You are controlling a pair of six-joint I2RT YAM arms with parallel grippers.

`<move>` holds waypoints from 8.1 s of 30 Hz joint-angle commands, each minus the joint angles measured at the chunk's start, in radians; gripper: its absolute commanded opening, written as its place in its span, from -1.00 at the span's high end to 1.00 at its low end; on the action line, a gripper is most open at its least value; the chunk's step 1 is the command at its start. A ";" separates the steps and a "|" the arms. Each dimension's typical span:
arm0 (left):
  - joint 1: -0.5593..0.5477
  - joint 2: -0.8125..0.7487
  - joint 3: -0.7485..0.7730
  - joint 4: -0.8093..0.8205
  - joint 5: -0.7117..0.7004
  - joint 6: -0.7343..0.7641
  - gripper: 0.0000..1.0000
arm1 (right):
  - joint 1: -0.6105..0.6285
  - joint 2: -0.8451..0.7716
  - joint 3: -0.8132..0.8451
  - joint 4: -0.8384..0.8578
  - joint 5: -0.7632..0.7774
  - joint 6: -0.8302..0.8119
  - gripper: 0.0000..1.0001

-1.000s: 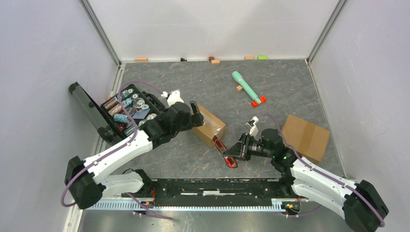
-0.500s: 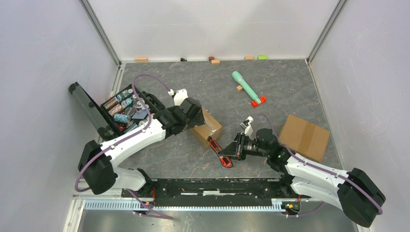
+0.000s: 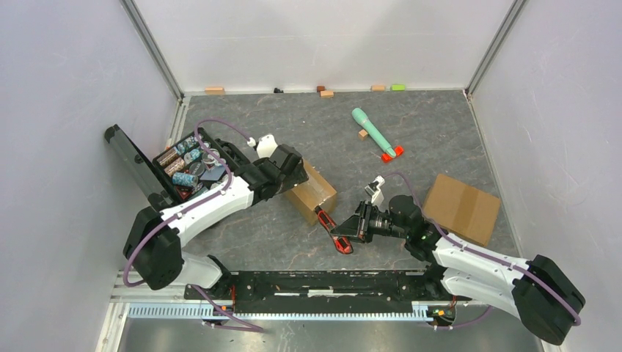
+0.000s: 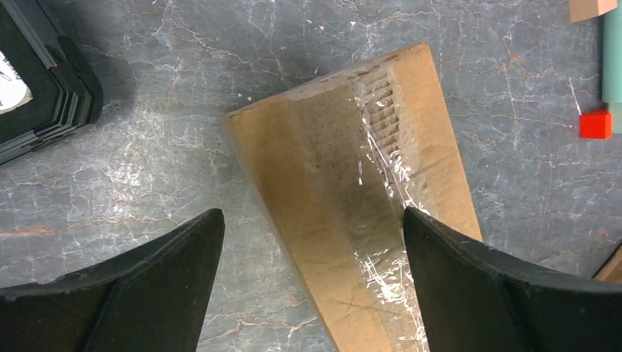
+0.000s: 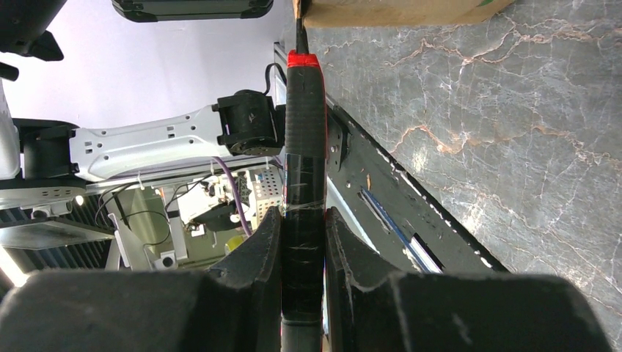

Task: Unpack the express box
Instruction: Cut the express box at the center of the board.

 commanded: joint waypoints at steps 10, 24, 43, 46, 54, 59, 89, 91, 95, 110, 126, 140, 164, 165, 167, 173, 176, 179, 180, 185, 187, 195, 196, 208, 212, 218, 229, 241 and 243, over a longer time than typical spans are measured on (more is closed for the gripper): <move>0.063 0.032 -0.015 0.045 -0.021 -0.037 -0.42 | 0.004 -0.069 -0.025 0.023 0.011 0.002 1.00; 0.140 -0.009 -0.075 0.102 0.100 0.095 -0.11 | -0.004 -0.228 -0.095 -0.029 0.039 0.026 1.00; 0.141 -0.036 -0.102 0.117 0.168 0.074 -0.08 | -0.075 -0.160 -0.088 0.097 0.035 0.014 1.00; 0.141 -0.038 -0.102 0.118 0.173 0.074 -0.08 | -0.075 -0.152 -0.089 0.102 0.035 0.013 1.00; 0.140 -0.044 -0.109 0.122 0.182 0.073 -0.07 | -0.075 -0.112 -0.091 0.147 0.025 0.017 1.00; 0.140 -0.042 -0.116 0.130 0.195 0.067 -0.05 | -0.075 -0.097 -0.088 0.173 0.021 0.020 1.00; 0.139 -0.039 -0.133 0.148 0.224 0.048 -0.01 | -0.067 -0.043 -0.090 0.221 0.013 0.025 1.00; 0.139 -0.039 -0.132 0.150 0.224 0.048 -0.01 | -0.067 -0.038 -0.089 0.225 0.013 0.026 1.00; 0.138 -0.040 -0.132 0.150 0.228 0.045 -0.01 | -0.064 -0.031 -0.087 0.229 0.015 0.024 1.00; 0.127 -0.038 -0.139 0.156 0.239 0.030 0.01 | -0.058 -0.023 -0.104 0.244 0.021 0.036 1.00; 0.065 -0.070 -0.200 0.173 0.258 -0.058 0.07 | -0.049 0.047 -0.098 0.322 0.007 0.067 1.00; -0.004 -0.133 -0.235 0.156 0.240 -0.149 0.24 | -0.049 0.116 -0.087 0.376 -0.001 0.078 1.00; 0.044 -0.120 -0.199 0.098 0.232 -0.048 0.27 | -0.041 -0.024 -0.085 0.203 -0.048 0.042 1.00; 0.044 -0.125 -0.205 0.101 0.232 -0.052 0.27 | -0.041 -0.025 -0.087 0.201 -0.052 0.044 1.00; 0.044 -0.130 -0.215 0.103 0.229 -0.058 0.27 | -0.041 -0.032 -0.087 0.193 -0.054 0.043 1.00; 0.046 -0.131 -0.213 0.092 0.216 -0.060 0.27 | -0.038 -0.055 -0.072 0.145 -0.050 0.029 1.00; 0.050 -0.128 -0.209 0.088 0.212 -0.056 0.27 | -0.036 -0.067 -0.068 0.119 -0.047 0.023 1.00; 0.056 -0.122 -0.208 0.089 0.213 -0.053 0.26 | -0.035 -0.080 -0.067 0.107 -0.044 0.023 1.00; 0.057 -0.120 -0.208 0.088 0.213 -0.053 0.26 | -0.035 -0.083 -0.067 0.105 -0.043 0.024 1.00; 0.057 -0.117 -0.209 0.092 0.216 -0.053 0.26 | -0.032 -0.098 -0.059 0.085 -0.038 0.019 1.00; 0.058 -0.117 -0.209 0.093 0.218 -0.052 0.26 | -0.032 -0.104 -0.059 0.082 -0.036 0.019 1.00; 0.058 -0.113 -0.214 0.097 0.219 -0.056 0.26 | -0.031 -0.113 -0.059 0.080 -0.032 0.021 1.00; 0.058 -0.112 -0.213 0.097 0.221 -0.056 0.26 | -0.031 -0.113 -0.056 0.074 -0.030 0.019 1.00; 0.060 -0.097 -0.212 0.099 0.229 -0.058 0.26 | -0.030 -0.145 -0.054 0.040 -0.023 0.011 1.00; 0.059 -0.097 -0.211 0.098 0.226 -0.056 0.26 | -0.030 -0.146 -0.053 0.037 -0.020 0.009 1.00; 0.061 -0.096 -0.213 0.098 0.229 -0.058 0.26 | -0.029 -0.151 -0.056 0.036 -0.017 0.010 1.00; 0.060 -0.103 -0.218 0.094 0.229 -0.059 0.26 | -0.029 -0.161 -0.055 0.025 -0.010 0.006 1.00; 0.063 -0.111 -0.226 0.096 0.239 -0.062 0.26 | -0.029 -0.162 -0.055 0.017 -0.002 -0.003 1.00; 0.063 -0.112 -0.227 0.096 0.239 -0.063 0.26 | -0.029 -0.162 -0.055 0.017 -0.002 -0.005 1.00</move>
